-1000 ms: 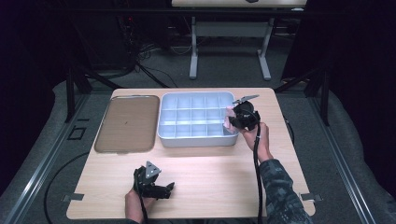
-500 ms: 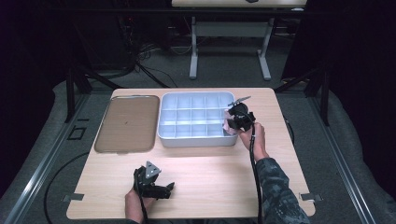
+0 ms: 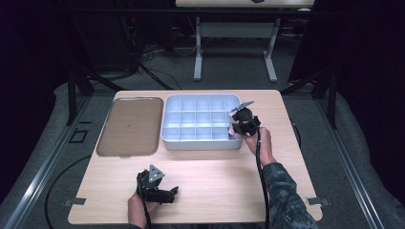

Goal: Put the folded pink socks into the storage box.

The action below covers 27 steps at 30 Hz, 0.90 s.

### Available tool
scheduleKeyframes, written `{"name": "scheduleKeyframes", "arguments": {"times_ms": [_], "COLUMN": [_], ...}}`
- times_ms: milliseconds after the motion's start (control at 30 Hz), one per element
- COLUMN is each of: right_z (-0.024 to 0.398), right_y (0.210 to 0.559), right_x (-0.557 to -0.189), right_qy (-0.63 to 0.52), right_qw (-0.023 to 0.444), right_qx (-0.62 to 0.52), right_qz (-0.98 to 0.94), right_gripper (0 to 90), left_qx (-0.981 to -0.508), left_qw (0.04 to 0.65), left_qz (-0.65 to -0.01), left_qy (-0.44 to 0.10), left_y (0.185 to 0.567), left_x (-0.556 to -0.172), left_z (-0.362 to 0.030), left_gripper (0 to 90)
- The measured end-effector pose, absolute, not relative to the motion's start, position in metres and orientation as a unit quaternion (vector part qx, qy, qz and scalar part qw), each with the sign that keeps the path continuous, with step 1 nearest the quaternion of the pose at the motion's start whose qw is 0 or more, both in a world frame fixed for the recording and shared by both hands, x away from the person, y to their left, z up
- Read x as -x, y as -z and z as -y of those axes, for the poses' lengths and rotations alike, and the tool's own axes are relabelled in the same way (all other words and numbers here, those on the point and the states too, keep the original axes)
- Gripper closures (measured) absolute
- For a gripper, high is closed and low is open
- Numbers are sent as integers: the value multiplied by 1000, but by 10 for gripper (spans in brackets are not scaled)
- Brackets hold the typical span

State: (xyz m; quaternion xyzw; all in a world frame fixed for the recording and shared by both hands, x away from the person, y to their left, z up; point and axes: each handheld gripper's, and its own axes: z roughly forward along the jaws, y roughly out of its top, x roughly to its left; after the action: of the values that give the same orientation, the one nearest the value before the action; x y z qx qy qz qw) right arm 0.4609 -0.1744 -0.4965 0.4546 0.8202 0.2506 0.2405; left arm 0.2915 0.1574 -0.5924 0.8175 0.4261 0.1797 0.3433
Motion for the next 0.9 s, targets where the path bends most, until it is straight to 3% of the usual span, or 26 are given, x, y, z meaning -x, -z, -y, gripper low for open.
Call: {"name": "scheduleKeyframes", "arguments": {"times_ms": [333, 467, 500, 733, 800, 900], "right_z": [176, 174, 174, 177, 179, 181], "right_y": [491, 493, 493, 491, 488, 486], "right_x": [-454, -454, -455, -454, -452, -450], "right_qy": [-262, -250, -245, -251, -252, -268], "right_qw": [223, 212, 207, 205, 208, 213], "right_qx": [-436, -435, -435, -443, -444, -443], "right_qz": [-832, -839, -842, -836, -834, -828], "right_gripper": [706, 637, 575, 505, 517, 620], "left_qx": [-818, -818, -817, -817, -817, -818], "left_qw": [343, 343, 343, 343, 343, 343], "left_qz": [-426, -426, -426, -426, -426, -426], "left_qy": [-180, -180, -180, -180, -180, -180], "left_y": [592, 592, 592, 592, 592, 592], "left_x": [-292, -292, -292, -292, -292, -292], "left_z": [-158, -157, -157, -157, -157, -157], "left_gripper": [0, 0, 0, 0, 0, 0]}}
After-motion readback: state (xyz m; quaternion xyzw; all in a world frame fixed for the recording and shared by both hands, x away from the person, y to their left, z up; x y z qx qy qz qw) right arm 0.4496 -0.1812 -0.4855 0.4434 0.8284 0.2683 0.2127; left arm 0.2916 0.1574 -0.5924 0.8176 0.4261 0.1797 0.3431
